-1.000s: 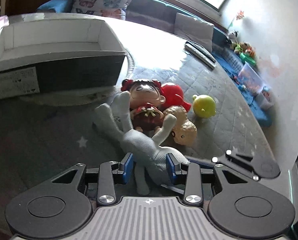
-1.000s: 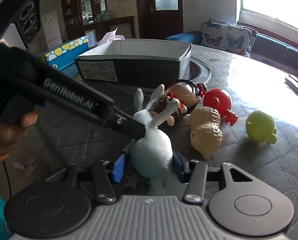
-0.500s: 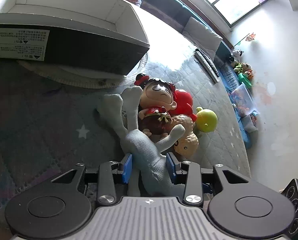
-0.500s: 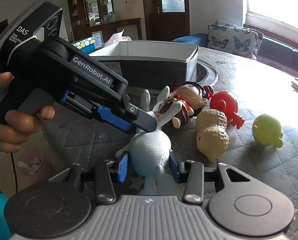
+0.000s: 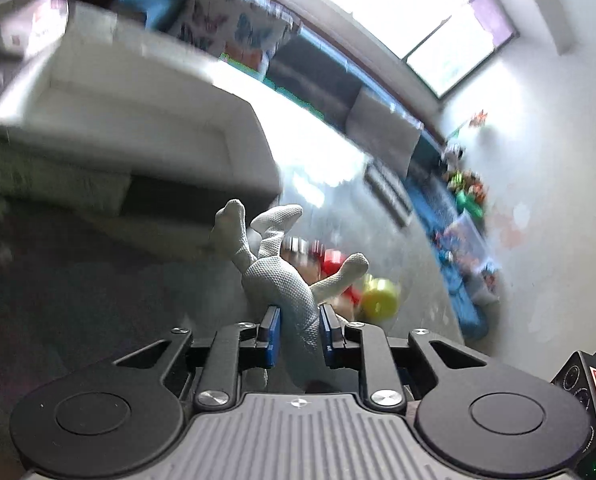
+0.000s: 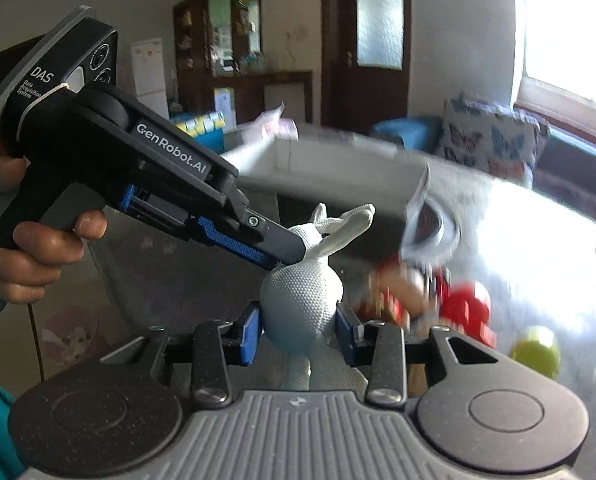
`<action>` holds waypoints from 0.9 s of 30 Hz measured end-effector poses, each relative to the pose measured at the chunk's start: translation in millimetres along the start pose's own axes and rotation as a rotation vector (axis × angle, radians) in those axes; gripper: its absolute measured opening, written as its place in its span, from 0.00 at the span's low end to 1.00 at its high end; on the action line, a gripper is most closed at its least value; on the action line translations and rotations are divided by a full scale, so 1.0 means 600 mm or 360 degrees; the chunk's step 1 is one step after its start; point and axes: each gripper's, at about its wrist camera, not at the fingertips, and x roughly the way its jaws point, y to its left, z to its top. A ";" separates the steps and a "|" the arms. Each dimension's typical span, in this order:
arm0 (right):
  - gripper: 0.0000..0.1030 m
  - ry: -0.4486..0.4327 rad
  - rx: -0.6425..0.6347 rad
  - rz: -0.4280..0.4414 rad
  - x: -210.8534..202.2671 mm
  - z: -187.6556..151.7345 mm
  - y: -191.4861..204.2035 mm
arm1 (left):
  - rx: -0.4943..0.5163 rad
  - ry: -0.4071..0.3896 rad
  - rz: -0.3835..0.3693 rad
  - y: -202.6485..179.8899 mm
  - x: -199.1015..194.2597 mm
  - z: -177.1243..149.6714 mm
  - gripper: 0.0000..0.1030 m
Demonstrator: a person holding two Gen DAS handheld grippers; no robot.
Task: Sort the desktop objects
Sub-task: 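Carry the rabbit into the cardboard box and open both tools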
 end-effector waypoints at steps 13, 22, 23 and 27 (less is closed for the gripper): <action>0.38 -0.0036 -0.0294 0.0111 0.167 0.206 -0.042 | -0.0097 -0.0317 0.0162 0.062 -0.001 0.178 0.20; 0.38 0.0209 -0.0282 0.0259 0.342 0.257 -0.091 | -0.0237 -0.0247 0.0282 0.146 0.089 0.251 0.19; 0.38 0.0237 -0.0276 0.0263 0.356 0.257 -0.095 | -0.0247 -0.0225 0.0296 0.154 0.102 0.254 0.19; 0.37 0.0345 -0.0277 0.0292 0.398 0.238 -0.104 | -0.0288 -0.0158 0.0339 0.182 0.142 0.258 0.19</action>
